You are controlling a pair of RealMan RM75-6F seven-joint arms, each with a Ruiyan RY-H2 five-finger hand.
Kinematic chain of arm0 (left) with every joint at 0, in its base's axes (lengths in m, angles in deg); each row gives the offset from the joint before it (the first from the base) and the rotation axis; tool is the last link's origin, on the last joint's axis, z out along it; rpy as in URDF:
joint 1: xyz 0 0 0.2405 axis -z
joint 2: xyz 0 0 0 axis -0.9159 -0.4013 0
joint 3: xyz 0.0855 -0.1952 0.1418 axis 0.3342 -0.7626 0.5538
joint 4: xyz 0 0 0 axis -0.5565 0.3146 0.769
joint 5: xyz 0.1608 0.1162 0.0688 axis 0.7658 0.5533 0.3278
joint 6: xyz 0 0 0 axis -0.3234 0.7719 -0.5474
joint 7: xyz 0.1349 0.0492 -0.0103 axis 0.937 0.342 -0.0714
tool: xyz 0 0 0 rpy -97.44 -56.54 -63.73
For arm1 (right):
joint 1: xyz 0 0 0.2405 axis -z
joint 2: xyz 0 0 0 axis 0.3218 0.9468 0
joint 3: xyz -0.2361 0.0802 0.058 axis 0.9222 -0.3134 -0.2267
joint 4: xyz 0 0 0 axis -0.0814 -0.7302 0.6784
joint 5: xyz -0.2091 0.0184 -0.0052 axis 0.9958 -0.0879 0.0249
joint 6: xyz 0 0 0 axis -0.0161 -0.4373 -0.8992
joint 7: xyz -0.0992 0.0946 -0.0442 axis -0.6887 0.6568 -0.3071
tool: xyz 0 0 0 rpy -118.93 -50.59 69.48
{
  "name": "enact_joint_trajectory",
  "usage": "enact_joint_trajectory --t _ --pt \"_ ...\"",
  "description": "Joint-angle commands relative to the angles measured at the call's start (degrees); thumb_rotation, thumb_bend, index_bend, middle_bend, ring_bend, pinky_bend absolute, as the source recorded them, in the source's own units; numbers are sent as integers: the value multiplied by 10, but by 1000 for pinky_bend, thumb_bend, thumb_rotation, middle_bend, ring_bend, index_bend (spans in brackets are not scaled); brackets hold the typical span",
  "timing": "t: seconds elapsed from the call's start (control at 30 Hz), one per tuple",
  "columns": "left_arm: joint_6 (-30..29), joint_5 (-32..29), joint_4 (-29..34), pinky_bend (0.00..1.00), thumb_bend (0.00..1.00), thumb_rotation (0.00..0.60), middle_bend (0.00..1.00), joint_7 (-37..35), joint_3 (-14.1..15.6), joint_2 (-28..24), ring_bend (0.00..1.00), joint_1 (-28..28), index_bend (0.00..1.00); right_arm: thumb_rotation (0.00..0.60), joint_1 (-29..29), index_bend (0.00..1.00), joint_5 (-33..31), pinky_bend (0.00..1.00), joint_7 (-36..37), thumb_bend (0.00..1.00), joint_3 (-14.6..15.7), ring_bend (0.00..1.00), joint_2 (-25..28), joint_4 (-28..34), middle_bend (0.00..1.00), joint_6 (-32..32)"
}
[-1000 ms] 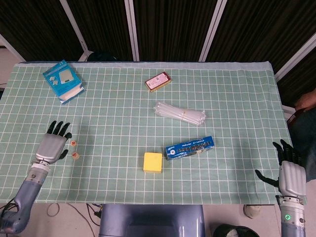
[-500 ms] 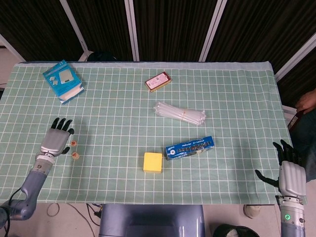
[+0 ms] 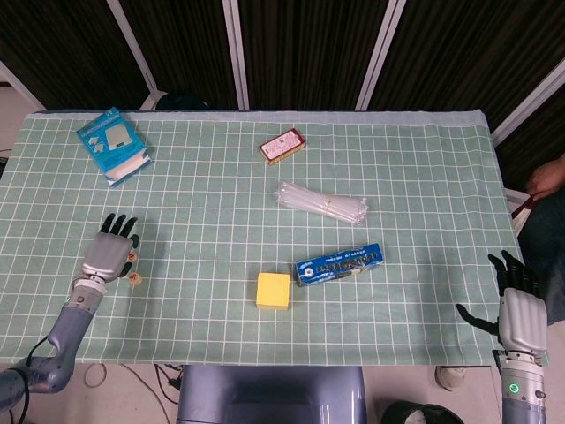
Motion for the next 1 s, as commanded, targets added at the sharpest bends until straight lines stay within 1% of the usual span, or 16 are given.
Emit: enact_joint_trajectory --t 0.03,1.0 --pt "1 -1 -2 0 292 600 80 3 2 2 0 0 451 600 0 118 -1 0 0 266 0 0 0 0 50 0" --pt "0 -6 -21 0 325 600 95 15 9 19 0 3 491 600 0 118 -9 0 -1 267 -3 0 -1 3 49 -1"
